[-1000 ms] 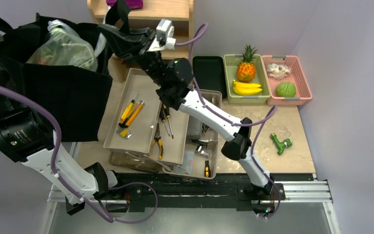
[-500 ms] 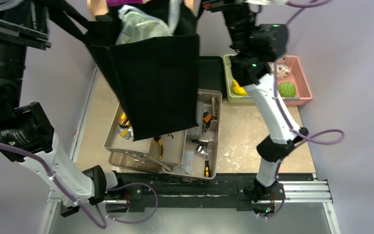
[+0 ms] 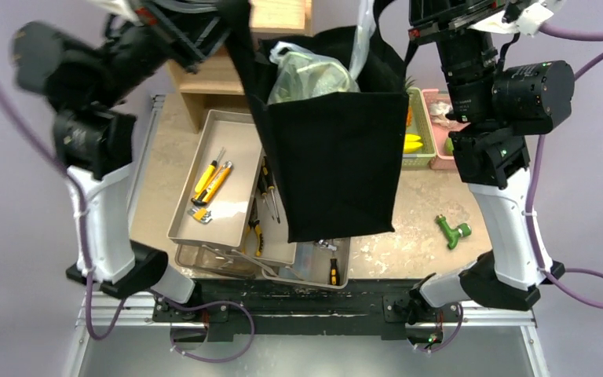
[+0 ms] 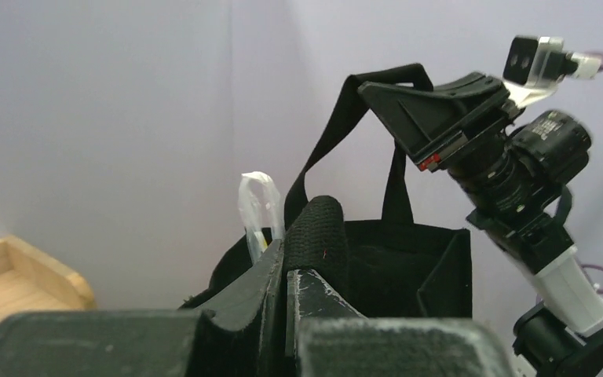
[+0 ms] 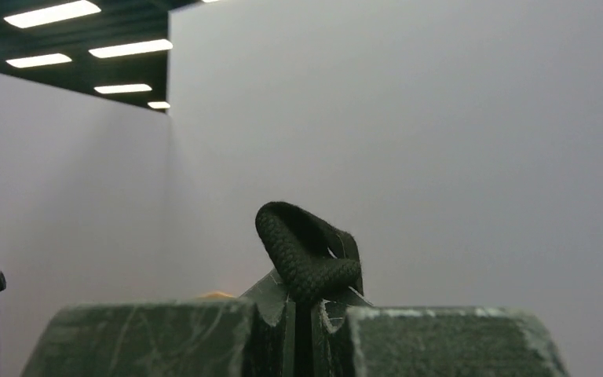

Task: Untie the knot of the grocery bags and take out the mixed food
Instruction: Place the takeout bag at the center of the board.

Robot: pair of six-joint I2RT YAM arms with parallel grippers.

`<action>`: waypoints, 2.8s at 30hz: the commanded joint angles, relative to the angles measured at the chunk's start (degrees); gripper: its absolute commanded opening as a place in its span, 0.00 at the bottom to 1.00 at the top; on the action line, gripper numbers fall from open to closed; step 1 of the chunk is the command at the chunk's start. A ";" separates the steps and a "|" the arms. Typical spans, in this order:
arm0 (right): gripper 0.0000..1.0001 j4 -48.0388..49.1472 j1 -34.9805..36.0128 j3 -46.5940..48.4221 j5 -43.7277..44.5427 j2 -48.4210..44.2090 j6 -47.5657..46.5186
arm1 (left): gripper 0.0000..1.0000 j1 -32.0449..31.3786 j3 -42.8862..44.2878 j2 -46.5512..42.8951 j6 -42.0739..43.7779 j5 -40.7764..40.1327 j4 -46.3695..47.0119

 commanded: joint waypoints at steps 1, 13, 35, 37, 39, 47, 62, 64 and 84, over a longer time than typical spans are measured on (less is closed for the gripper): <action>0.00 -2.59 -1.08 1.04 11.39 -5.66 -10.72 | 0.00 -9.71 3.82 4.67 11.62 -5.47 3.37; 0.00 -8.24 -7.83 -4.49 27.44 -13.31 -24.64 | 0.00 -28.71 1.56 15.44 15.17 -10.64 9.69; 0.00 -15.06 -8.03 -54.91 22.27 -39.03 -25.42 | 0.00 -34.85 -48.08 0.31 17.54 -16.98 9.56; 0.00 -15.20 -8.00 -55.98 19.64 -38.73 -22.60 | 0.00 -34.90 -49.90 -2.63 19.66 -17.70 8.95; 0.00 -14.54 -7.96 -56.10 14.59 -37.96 -20.13 | 0.00 -34.77 -50.76 -5.54 22.27 -19.19 7.19; 0.00 -11.88 -7.98 -54.32 -5.41 -31.20 -9.46 | 0.00 -28.24 -53.96 -17.15 26.98 -23.99 -2.03; 0.00 3.01 1.53 -52.17 -13.96 -16.53 3.56 | 0.00 -5.45 -59.37 -30.42 32.28 -21.47 -12.01; 0.00 3.55 3.70 -51.84 -13.97 -15.59 4.88 | 0.00 -3.35 -58.57 -31.12 33.31 -20.76 -13.87; 0.00 20.61 13.50 -34.43 -7.52 10.50 6.55 | 0.00 10.03 -58.26 -34.78 36.70 -50.97 -16.65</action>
